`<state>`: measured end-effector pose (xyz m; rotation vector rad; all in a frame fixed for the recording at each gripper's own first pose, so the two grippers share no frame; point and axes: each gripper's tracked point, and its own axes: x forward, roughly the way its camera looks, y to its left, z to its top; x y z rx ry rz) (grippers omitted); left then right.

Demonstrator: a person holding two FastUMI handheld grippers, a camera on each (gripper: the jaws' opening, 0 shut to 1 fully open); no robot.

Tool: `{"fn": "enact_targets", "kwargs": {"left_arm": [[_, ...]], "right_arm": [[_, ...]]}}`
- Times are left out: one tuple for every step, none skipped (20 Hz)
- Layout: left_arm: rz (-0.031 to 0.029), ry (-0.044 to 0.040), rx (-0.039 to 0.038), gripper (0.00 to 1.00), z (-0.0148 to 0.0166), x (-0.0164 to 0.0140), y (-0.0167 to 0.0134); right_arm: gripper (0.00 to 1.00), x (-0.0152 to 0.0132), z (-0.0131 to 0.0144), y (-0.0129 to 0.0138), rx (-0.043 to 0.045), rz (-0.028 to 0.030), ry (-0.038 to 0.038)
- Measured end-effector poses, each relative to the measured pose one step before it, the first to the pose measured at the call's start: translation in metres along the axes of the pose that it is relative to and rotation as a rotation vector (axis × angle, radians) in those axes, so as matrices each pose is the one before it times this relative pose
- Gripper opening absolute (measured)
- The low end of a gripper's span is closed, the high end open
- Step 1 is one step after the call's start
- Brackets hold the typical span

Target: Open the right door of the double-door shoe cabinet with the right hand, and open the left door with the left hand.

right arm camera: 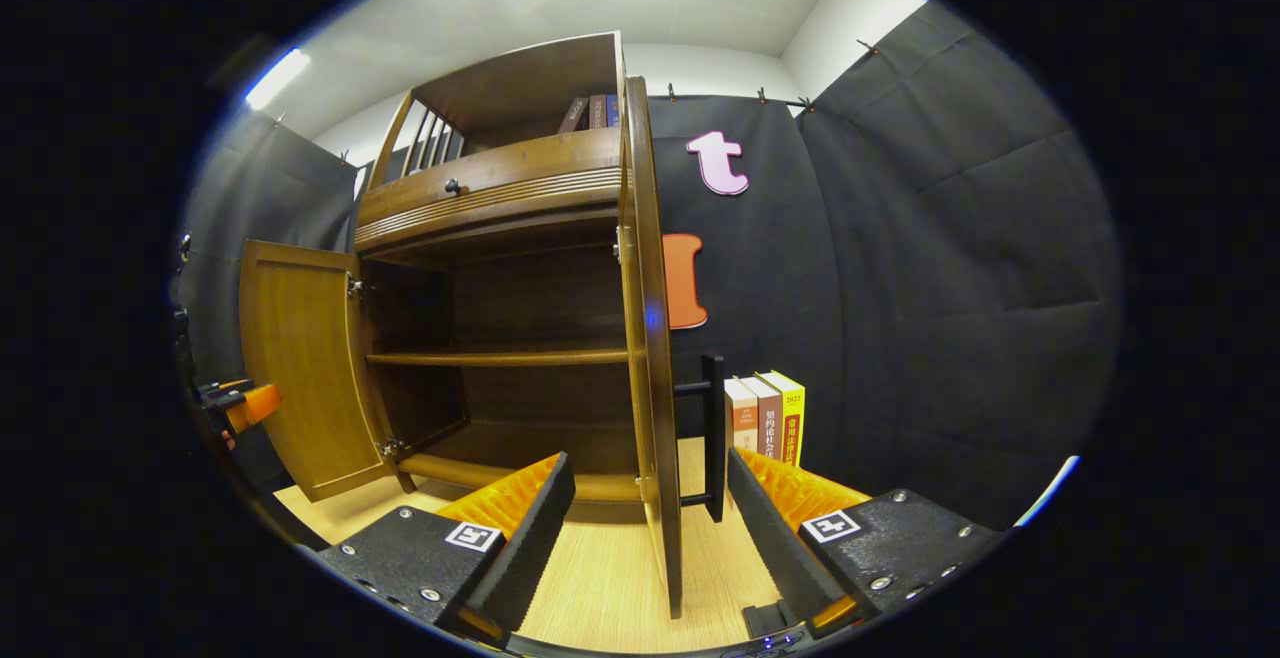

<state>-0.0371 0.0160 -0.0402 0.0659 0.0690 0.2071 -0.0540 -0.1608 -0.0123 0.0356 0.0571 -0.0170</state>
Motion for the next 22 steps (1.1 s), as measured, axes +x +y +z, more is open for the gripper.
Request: {"fn": "enact_targets", "kwargs": {"left_arm": [[0.00219,0.00266,-0.00022,0.93,-0.00347,0.00040,0.00197],[-0.00256,-0.00626,-0.00530,0.93,-0.00099,0.00270,-0.00140],[0.00361,-0.01321,-0.00762,0.93,0.00116,0.00297,-0.00081],[0.00662,-0.00464,-0.00749,0.93,0.00059,0.00362,0.00005],[0.00214,-0.00782,-0.01357,0.93,0.00198,0.00308,-0.00131],[-0.00221,-0.00009,-0.01467,0.94,0.00265,0.00157,-0.00300],[-0.01065,-0.00261,-0.01159,0.93,0.00133,0.00203,-0.00521],[-0.00918,-0.00098,-0.00244,0.94,0.00222,0.00069,-0.00363],[-0.00466,-0.00372,0.00767,0.93,0.00129,0.00178,-0.00218],[-0.00098,-0.00494,0.02422,0.93,0.00269,0.00085,-0.00122],[0.01169,0.00449,0.03381,0.93,0.00193,0.00050,0.00203],[0.00496,0.00340,0.03123,0.93,0.00164,0.00068,0.00115],[-0.01354,-0.00687,0.02361,0.93,0.00492,-0.00002,-0.00416],[-0.00837,-0.00456,0.00672,0.93,0.00184,0.00079,-0.00282],[-0.01122,-0.01280,-0.01347,0.93,0.00146,0.00111,-0.00264],[-0.01251,-0.01053,-0.02196,0.94,0.00155,0.00097,-0.00499],[-0.00161,0.01120,-0.01114,0.94,-0.00506,0.00110,-0.00208],[0.00093,0.00419,-0.00508,0.94,-0.00266,-0.00011,-0.00030],[-0.00796,-0.00112,-0.00513,0.94,0.00089,-0.00075,-0.00314],[-0.01035,-0.00323,0.00046,0.94,0.00041,0.00029,-0.00351],[0.00253,-0.00565,0.00450,0.94,0.00196,0.00192,0.00060],[0.00404,-0.00201,0.00373,0.94,0.00078,0.00153,0.00117]], "right_arm": [[0.94,-0.00011,-0.00029,-0.00320,0.00109,-0.00622,-0.00286],[0.94,-0.00016,-0.00045,-0.00005,-0.00185,0.00253,-0.00627],[0.94,-0.00123,-0.00139,0.00071,-0.00661,0.00566,-0.00444],[0.94,0.00026,-0.00370,-0.00067,-0.00817,0.00299,-0.00007],[1.00,0.00167,-0.00605,-0.00151,-0.00982,-0.00228,0.01543],[0.94,0.00152,-0.00645,-0.00176,-0.01130,-0.00633,0.01630],[0.94,0.00094,-0.00213,0.00075,-0.00931,-0.00018,0.00352],[0.94,0.00007,0.00457,0.00397,-0.00216,0.00644,-0.00563],[0.94,0.00137,0.00256,0.00387,0.00068,0.00702,-0.00592],[0.94,0.00188,0.00118,0.00164,-0.00442,0.00259,-0.00036],[0.94,0.00318,-0.00007,-0.00075,-0.00504,-0.00744,0.00368],[0.94,0.00304,0.00078,0.00007,0.00248,0.00290,-0.00419],[0.94,0.00219,0.00143,0.00295,0.01020,0.01024,-0.00470],[0.94,0.00131,-0.00053,0.00390,0.00870,0.01294,-0.00024],[0.94,0.00106,-0.00237,0.00283,-0.00055,0.01046,-0.00185],[0.94,0.00076,-0.00201,0.00042,-0.01052,0.00329,-0.00094],[0.94,0.00041,-0.00432,-0.00022,-0.01405,-0.00315,0.00441],[0.94,0.00115,-0.00048,0.00042,-0.01055,-0.00387,0.00490],[0.94,-0.00026,-0.00039,0.00221,-0.00349,0.00288,0.00034],[0.94,0.00061,0.00021,0.00318,-0.00087,0.00516,0.00017],[0.94,0.00088,0.00221,-0.00401,-0.00066,-0.00214,0.00184],[0.94,0.00127,0.00197,0.00000,0.00167,-0.00245,-0.00344]]}}
